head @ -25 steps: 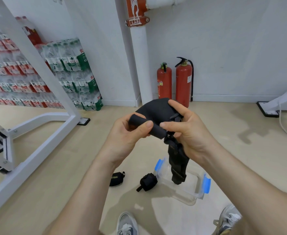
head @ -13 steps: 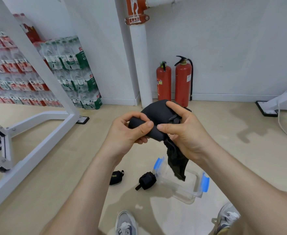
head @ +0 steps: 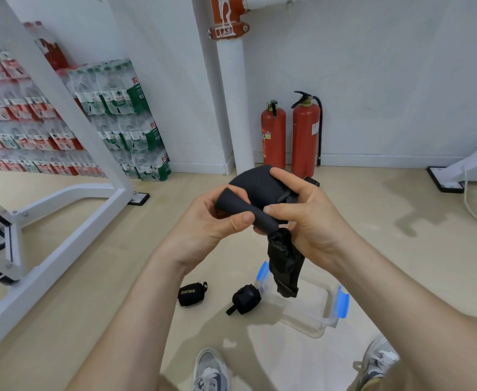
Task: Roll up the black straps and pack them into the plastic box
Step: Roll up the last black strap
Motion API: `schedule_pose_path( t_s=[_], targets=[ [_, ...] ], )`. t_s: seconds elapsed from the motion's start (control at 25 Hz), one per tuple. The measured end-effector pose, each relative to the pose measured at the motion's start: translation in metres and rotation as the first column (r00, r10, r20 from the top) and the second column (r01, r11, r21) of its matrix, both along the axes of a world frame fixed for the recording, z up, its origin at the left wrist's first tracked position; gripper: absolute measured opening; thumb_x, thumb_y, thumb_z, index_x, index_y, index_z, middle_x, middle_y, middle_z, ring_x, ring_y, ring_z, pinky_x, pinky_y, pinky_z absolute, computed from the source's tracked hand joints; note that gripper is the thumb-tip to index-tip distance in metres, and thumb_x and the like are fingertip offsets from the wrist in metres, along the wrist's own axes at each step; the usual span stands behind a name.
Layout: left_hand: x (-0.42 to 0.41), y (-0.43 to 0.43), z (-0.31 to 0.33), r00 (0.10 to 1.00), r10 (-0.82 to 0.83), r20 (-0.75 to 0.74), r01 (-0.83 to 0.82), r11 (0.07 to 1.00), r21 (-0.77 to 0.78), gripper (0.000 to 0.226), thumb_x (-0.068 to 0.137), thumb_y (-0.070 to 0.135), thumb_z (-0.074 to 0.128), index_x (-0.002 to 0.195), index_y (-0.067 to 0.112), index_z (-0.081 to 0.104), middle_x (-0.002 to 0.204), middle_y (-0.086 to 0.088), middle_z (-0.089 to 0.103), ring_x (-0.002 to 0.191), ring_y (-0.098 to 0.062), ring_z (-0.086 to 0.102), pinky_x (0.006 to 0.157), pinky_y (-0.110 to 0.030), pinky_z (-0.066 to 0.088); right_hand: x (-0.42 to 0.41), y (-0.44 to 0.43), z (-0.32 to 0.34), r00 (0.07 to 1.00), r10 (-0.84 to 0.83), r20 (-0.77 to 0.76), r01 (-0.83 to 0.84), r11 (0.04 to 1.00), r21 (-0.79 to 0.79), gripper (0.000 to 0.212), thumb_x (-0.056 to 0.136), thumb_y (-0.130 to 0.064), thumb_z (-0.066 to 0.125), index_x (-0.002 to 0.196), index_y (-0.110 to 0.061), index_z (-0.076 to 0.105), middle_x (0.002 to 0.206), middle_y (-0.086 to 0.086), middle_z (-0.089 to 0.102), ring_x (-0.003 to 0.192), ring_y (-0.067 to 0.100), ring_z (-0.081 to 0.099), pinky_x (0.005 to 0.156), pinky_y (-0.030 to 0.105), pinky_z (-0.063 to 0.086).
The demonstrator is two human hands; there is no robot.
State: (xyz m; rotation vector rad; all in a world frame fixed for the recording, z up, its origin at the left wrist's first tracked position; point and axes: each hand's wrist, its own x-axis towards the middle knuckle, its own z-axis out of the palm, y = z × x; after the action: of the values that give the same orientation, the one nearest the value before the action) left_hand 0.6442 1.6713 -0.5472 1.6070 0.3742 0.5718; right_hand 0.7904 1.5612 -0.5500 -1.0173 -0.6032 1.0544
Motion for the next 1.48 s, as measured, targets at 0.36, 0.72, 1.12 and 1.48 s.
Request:
schedule_pose_path(
  t_s=[0.36, 0.72, 1.12, 1.48],
  targets=[
    [0.008, -0.007, 0.0, 0.994, 0.098, 0.04, -0.097, 0.995, -0.015, 0.024, 0.061, 0.026, 0.082, 0.073, 0.021, 0.062, 0.077, -0.008, 0.055, 0.076, -0.024, 0.057, 0.074, -0.036, 0.048, 0.004, 0.0, -0.008, 0.995, 0.085, 0.047, -0.08, 0.992, -0.098, 0.07, 0.085, 0.006, 0.067, 0.146, -0.013, 0.041, 0.125, 0.015, 0.062, 0.097, 0.033, 0.071, 0.074, 0.046, 0.06],
    [0.009, -0.009, 0.005, 0.984, 0.171, 0.05, -0.174, 0.982, 0.068, 0.027, 0.074, 0.004, 0.079, 0.079, 0.023, 0.061, 0.077, 0.007, 0.063, 0.075, -0.013, 0.063, 0.065, -0.029, 0.054, 0.002, 0.001, -0.007, 0.968, -0.039, 0.249, 0.042, 0.999, -0.008, 0.09, 0.076, 0.014, 0.074, 0.151, -0.02, 0.036, 0.135, 0.008, 0.055, 0.114, 0.023, 0.066, 0.087, 0.04, 0.059],
    [0.003, -0.001, -0.003, 0.998, 0.051, -0.046, -0.054, 0.997, -0.06, 0.027, 0.076, 0.031, 0.085, 0.095, 0.025, 0.067, 0.078, 0.0, 0.064, 0.056, -0.018, 0.057, 0.056, -0.024, 0.05, 0.008, 0.0, -0.005, 0.935, 0.04, 0.353, -0.005, 0.995, -0.099, 0.101, 0.062, 0.002, 0.087, 0.148, -0.027, 0.041, 0.134, 0.004, 0.055, 0.11, 0.023, 0.067, 0.083, 0.036, 0.059],
    [-0.002, 0.004, 0.001, 0.939, -0.299, 0.169, 0.329, 0.925, -0.192, 0.05, 0.059, 0.027, 0.094, 0.104, 0.026, 0.069, 0.084, -0.005, 0.063, 0.052, -0.011, 0.048, 0.048, -0.018, 0.044, 0.014, -0.006, 0.0, 0.944, 0.324, -0.069, -0.322, 0.946, 0.035, 0.082, 0.062, 0.007, 0.07, 0.14, -0.007, 0.05, 0.14, 0.021, 0.055, 0.103, 0.026, 0.068, 0.068, 0.03, 0.058]
  ],
)
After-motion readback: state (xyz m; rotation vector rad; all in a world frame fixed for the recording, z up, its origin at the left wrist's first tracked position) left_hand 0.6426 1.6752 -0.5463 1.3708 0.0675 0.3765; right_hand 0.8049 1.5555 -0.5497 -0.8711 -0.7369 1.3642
